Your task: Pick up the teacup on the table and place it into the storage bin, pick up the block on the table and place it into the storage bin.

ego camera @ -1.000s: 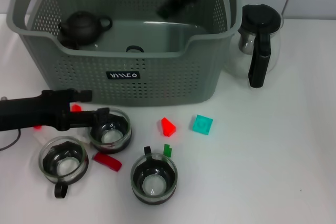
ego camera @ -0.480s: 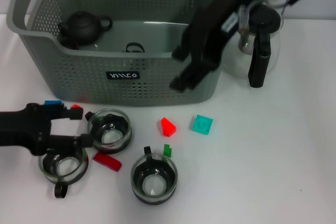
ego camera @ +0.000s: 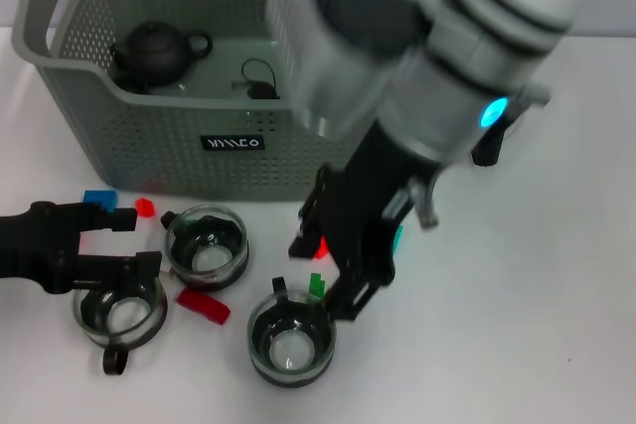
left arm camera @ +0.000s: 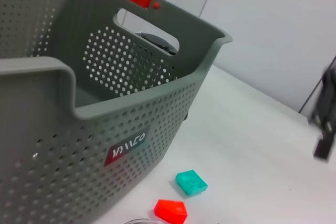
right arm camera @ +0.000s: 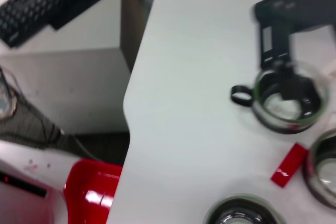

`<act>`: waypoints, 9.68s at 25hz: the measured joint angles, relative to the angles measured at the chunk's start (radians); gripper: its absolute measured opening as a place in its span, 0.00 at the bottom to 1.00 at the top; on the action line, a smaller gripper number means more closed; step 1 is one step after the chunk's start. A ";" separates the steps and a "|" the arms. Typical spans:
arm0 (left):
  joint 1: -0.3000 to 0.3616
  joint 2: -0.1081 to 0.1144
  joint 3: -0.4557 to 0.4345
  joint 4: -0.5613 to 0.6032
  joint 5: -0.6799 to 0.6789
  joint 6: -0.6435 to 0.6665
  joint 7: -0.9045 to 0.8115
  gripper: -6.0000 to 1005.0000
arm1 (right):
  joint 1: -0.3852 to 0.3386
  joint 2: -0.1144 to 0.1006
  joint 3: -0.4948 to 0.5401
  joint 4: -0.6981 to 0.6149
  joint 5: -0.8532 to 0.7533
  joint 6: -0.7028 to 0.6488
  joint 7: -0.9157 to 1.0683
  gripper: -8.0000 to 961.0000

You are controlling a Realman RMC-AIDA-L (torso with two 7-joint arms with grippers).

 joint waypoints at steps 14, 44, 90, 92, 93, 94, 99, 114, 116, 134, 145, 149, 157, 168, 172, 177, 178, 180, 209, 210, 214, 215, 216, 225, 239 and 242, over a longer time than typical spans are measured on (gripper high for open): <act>-0.003 -0.008 0.000 -0.019 -0.006 -0.026 -0.003 0.87 | -0.071 0.004 -0.379 0.012 0.063 0.246 -0.163 0.70; -0.011 -0.009 -0.009 -0.057 -0.010 -0.076 -0.001 0.87 | -0.094 0.013 -0.587 0.070 0.032 0.452 -0.162 0.68; -0.012 -0.009 -0.011 -0.059 -0.010 -0.094 -0.002 0.87 | -0.092 -0.003 -0.394 -0.158 0.036 0.186 -0.031 0.07; -0.012 -0.009 -0.011 -0.059 -0.010 -0.101 -0.002 0.87 | -0.088 -0.005 -0.315 -0.210 0.020 0.108 -0.011 0.07; -0.012 -0.009 -0.011 -0.059 -0.010 -0.105 -0.001 0.87 | -0.080 -0.005 -0.239 -0.256 -0.019 0.048 0.007 0.07; -0.012 -0.009 -0.011 -0.059 -0.010 -0.110 -0.001 0.87 | -0.080 -0.005 -0.239 -0.256 -0.019 0.048 0.007 0.07; -0.017 -0.009 -0.011 -0.059 -0.010 -0.117 0.002 0.87 | -0.032 -0.005 -0.036 -0.312 -0.091 -0.060 0.012 0.07; -0.025 -0.012 -0.011 -0.096 -0.011 -0.152 0.009 0.87 | 0.077 -0.008 0.189 -0.043 -0.285 0.523 0.220 0.08; -0.028 -0.013 -0.011 -0.103 -0.011 -0.156 0.010 0.87 | 0.123 -0.013 0.219 0.091 -0.298 0.601 0.241 0.08; -0.038 -0.028 0.000 -0.136 -0.011 -0.195 0.013 0.87 | 0.270 -0.007 0.291 0.625 -0.303 0.879 0.233 0.09; -0.035 -0.044 0.000 -0.137 -0.010 -0.197 0.013 0.87 | 0.268 0.003 0.289 0.770 -0.257 1.038 0.229 0.09; -0.038 -0.048 0.000 -0.137 -0.010 -0.198 0.013 0.87 | 0.267 0.004 0.289 0.793 -0.243 1.055 0.230 0.09; -0.038 -0.051 0.000 -0.137 -0.010 -0.200 0.021 0.87 | 0.258 -0.001 0.286 0.799 -0.242 1.049 0.225 0.10; -0.039 -0.052 0.000 -0.148 -0.009 -0.200 0.025 0.87 | 0.257 0.001 0.203 0.789 -0.242 1.029 0.223 0.10; -0.039 -0.052 0.000 -0.148 -0.009 -0.205 0.025 0.87 | 0.258 0.000 0.209 0.782 -0.242 1.024 0.226 0.10; -0.039 -0.052 0.000 -0.148 -0.009 -0.208 0.025 0.87 | 0.260 -0.002 0.206 0.774 -0.245 1.019 0.241 0.11; -0.038 -0.052 0.000 -0.148 -0.010 -0.208 0.025 0.87 | 0.262 -0.002 0.204 0.774 -0.247 1.019 0.248 0.11; -0.038 -0.052 0.000 -0.148 -0.011 -0.208 0.025 0.87 | 0.264 -0.004 0.199 0.774 -0.256 1.019 0.268 0.14; -0.052 -0.044 -0.011 -0.144 -0.012 -0.198 0.015 0.87 | 0.140 -0.049 0.351 -0.004 -0.220 0.077 0.381 0.75; -0.052 -0.044 -0.011 -0.143 -0.016 -0.198 0.015 0.87 | 0.131 -0.048 0.350 -0.023 -0.211 0.045 0.374 0.75; -0.053 -0.040 -0.013 -0.142 -0.034 -0.194 0.012 0.87 | 0.077 -0.042 0.346 -0.096 -0.201 -0.041 0.343 0.75; -0.053 -0.039 -0.013 -0.142 -0.035 -0.192 0.011 0.87 | 0.062 -0.042 0.347 -0.113 -0.201 -0.058 0.334 0.75; -0.053 -0.039 -0.013 -0.142 -0.035 -0.192 0.011 0.87 | 0.043 -0.043 0.349 -0.129 -0.200 -0.078 0.326 0.75; -0.067 -0.029 -0.012 -0.140 -0.036 -0.183 -0.012 0.87 | -0.047 -0.052 0.355 -0.153 -0.200 -0.159 0.301 0.75; -0.064 -0.015 -0.013 -0.118 -0.037 -0.143 -0.024 0.87 | -0.243 -0.029 0.369 -0.131 -0.260 -0.117 0.233 0.75; -0.065 -0.015 -0.013 -0.118 -0.037 -0.149 -0.019 0.87 | -0.304 -0.023 0.451 -0.072 -0.202 -0.061 0.166 0.75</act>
